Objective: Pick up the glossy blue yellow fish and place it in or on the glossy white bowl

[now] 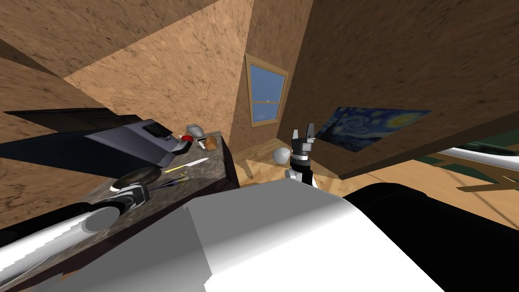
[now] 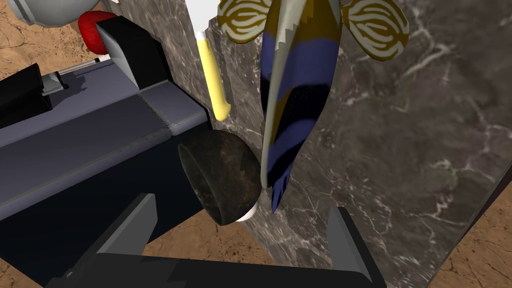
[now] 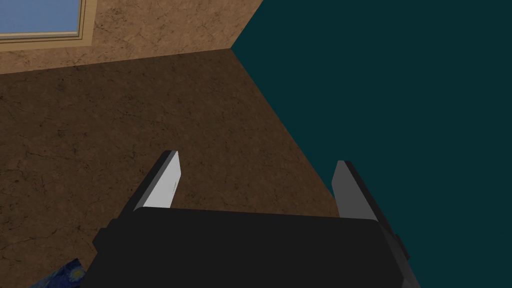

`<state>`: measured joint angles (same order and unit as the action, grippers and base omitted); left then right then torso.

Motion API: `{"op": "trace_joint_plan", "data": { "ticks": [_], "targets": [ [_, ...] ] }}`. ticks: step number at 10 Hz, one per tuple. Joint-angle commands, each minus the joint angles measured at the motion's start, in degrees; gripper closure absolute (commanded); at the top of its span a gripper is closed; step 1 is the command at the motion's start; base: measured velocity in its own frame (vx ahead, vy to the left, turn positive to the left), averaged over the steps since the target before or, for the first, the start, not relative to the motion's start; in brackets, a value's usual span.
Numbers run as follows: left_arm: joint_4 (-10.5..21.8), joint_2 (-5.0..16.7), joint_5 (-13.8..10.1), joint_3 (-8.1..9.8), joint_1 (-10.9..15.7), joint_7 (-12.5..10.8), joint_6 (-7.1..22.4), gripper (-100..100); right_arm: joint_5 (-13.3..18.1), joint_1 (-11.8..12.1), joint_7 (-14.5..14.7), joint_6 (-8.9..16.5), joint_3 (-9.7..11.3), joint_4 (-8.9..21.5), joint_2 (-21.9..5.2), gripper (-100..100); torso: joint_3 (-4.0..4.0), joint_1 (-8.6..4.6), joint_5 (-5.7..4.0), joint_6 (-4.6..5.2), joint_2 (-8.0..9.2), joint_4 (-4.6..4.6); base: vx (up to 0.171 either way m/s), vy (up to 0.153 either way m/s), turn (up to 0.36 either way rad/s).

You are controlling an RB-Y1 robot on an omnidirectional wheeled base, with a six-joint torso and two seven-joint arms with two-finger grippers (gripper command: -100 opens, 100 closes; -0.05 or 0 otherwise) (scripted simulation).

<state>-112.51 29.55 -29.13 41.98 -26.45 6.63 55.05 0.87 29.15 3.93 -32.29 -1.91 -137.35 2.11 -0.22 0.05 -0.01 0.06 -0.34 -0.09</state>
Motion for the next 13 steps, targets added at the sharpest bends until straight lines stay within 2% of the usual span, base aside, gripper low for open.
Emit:
{"op": "trace_joint_plan", "data": {
  "ticks": [1,3,4,5,6,7,8,9,13],
  "targets": [
    [0.5,0.4,-0.9,-0.26,0.2,0.2,2.2,-100,0.0,0.0,0.0,0.0,0.0,0.0,0.0,0,0.00,0.00,0.00,0.00,0.00,0.00,0.066,-0.034,0.040],
    [1.1,0.7,-1.7,-0.71,0.2,0.3,4.0,-100,0.0,0.0,0.0,0.0,0.0,0.0,0.0,0,-0.02,0.04,0.01,0.00,-0.03,-0.01,0.057,-0.027,0.028],
    [0.6,0.6,-1.2,-0.60,0.3,0.1,3.6,-100,0.0,0.0,0.0,0.0,0.0,0.0,0.0,0,0.01,0.06,0.01,0.00,0.03,0.00,0.018,-0.009,0.004],
    [0.6,0.6,-1.3,-0.61,0.3,0.1,3.8,0,0.0,0.0,0.0,0.0,0.0,0.0,0.0,0,0.07,0.11,0.02,0.00,0.12,0.02,0.000,0.000,0.000],
    [2.4,0.3,-0.4,-1.36,1.0,0.2,2.2,-100,0.0,0.0,0.0,0.0,0.0,0.0,0.0,0,0.11,0.14,0.03,0.00,0.19,0.04,0.014,0.023,-0.021],
    [3.2,0.2,-0.1,-1.67,1.3,0.3,1.5,-100,0.0,0.0,0.0,0.0,0.0,0.0,0.0,0,0.10,0.24,0.05,0.00,0.18,0.04,0.023,0.040,-0.029],
    [2.4,0.2,-0.2,-1.46,1.0,0.1,2.2,-100,0.0,0.0,0.0,0.0,0.0,0.0,0.0,0,0.09,0.31,0.07,0.01,0.15,0.03,0.011,0.018,-0.009],
    [2.5,0.1,-0.2,-1.52,1.1,0.1,2.0,100,0.0,0.0,0.0,0.0,0.0,0.0,0.0,0,0.10,0.25,0.06,-0.01,0.18,0.04,0.000,0.000,0.000],
    [2.5,0.1,-0.2,-1.52,1.1,0.1,2.0,100,0.0,0.0,0.0,0.0,0.0,0.0,0.0,0,0.15,0.13,0.01,-0.01,0.25,0.06,0.000,0.000,0.000]
  ]
}}
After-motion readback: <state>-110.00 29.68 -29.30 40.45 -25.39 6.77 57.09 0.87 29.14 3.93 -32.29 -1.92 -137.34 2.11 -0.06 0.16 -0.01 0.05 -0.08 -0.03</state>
